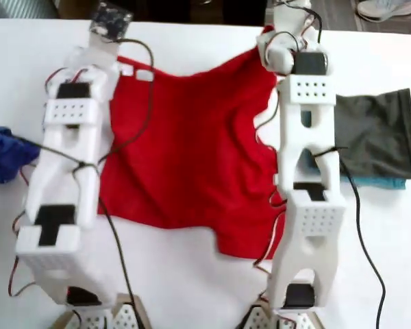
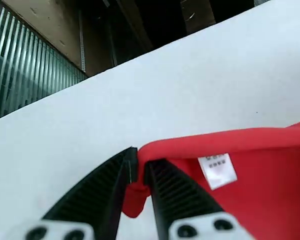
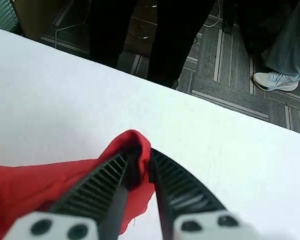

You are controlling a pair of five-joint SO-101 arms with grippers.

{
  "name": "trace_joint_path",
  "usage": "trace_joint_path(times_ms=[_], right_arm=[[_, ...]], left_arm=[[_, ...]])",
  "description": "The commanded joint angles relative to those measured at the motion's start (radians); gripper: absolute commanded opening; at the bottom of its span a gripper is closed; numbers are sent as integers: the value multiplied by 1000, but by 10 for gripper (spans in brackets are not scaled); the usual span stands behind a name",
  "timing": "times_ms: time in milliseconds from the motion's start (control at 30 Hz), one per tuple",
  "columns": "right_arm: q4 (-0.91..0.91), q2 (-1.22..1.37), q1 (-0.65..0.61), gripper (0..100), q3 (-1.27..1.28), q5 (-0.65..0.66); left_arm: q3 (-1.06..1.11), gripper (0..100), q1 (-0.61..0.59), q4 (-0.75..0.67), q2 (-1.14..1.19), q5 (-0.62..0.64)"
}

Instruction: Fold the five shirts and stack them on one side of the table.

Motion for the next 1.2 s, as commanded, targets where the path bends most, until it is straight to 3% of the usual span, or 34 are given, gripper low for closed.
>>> trace_joint_path(times_ms=[0,267,433,667,800,933,1167], right_arm=[[73,12,-13,22,-49,5],[265,-47,-13,22,-58,3],[401,-165,1,22,-58,3],[615,-302,13,22,-51,9],[711,-329,58,22,-48,11],[731,-358,105,22,26,49],[662,-591,105,23,454,120]], left_arm=[[-81,26,15,49,61,-6],[-337,26,6,462,95,-8],[-496,26,15,810,95,-120],[-599,26,11,1181,94,-180],[-513,26,-46,1178,31,-183],[-278,27,-49,1168,-117,-236],[274,27,-49,916,-394,-270]])
